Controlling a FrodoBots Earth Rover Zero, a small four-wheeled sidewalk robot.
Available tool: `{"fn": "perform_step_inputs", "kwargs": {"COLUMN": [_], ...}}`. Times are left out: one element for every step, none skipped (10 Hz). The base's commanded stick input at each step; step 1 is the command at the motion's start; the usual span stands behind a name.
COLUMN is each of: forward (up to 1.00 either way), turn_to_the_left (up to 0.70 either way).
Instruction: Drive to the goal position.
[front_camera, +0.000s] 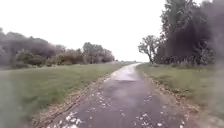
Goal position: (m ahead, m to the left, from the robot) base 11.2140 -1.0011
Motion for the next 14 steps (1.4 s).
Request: {"fn": "perform_step_inputs", "kwargs": {"forward": [0.7,0.7,0.7,0.7,0.7,0.7,0.7,0.7,0.7,0.7,0.7,0.7,0.7,0.7], "turn_to_the_left": [-0.3,-0.3,-0.31,-0.31,-0.31,-0.31,-0.31,0.0,0.0,0.0,0.0,0.0,0.0,0.0]}}
